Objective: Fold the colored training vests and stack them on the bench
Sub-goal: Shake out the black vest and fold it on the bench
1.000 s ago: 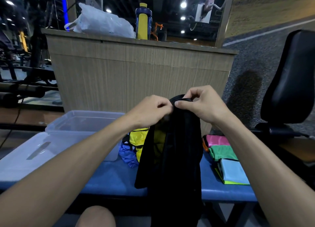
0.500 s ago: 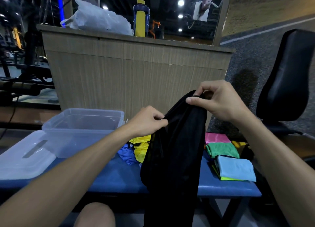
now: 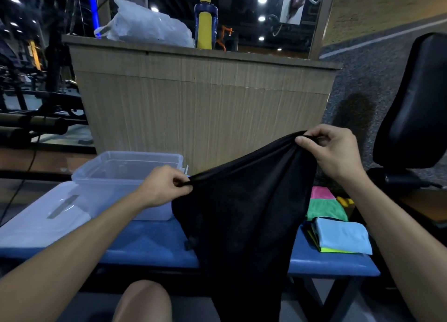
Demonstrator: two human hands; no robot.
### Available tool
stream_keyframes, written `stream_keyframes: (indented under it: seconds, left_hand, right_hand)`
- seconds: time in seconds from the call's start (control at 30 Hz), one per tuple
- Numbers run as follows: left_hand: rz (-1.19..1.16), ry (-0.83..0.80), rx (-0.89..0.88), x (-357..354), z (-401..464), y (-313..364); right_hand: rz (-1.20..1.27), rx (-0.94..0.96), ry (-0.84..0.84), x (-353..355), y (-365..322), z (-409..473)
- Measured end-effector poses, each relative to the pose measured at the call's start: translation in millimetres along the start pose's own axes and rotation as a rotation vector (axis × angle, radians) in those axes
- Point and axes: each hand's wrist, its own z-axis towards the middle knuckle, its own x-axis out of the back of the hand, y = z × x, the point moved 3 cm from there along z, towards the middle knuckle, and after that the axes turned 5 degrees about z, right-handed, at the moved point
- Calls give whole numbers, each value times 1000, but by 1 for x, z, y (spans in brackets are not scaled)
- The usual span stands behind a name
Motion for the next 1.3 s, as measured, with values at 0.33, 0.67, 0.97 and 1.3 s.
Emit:
stream_keyframes:
  seconds: [0.33, 0.67, 0.97, 1.3]
  left_hand:
    - [-56, 304, -79, 102, 34, 11]
    - [-116, 177, -88, 122, 49, 28]
    - [-30, 255, -13, 114, 49, 11]
    - [-141, 82, -17, 101, 37, -3]
  right_hand:
    - [-183, 87, -428, -27, 36, -40]
    - [326, -208, -314, -36, 33, -52]
    - [793, -498, -338, -47, 11, -43]
    - [922, -555, -247, -30, 6, -28]
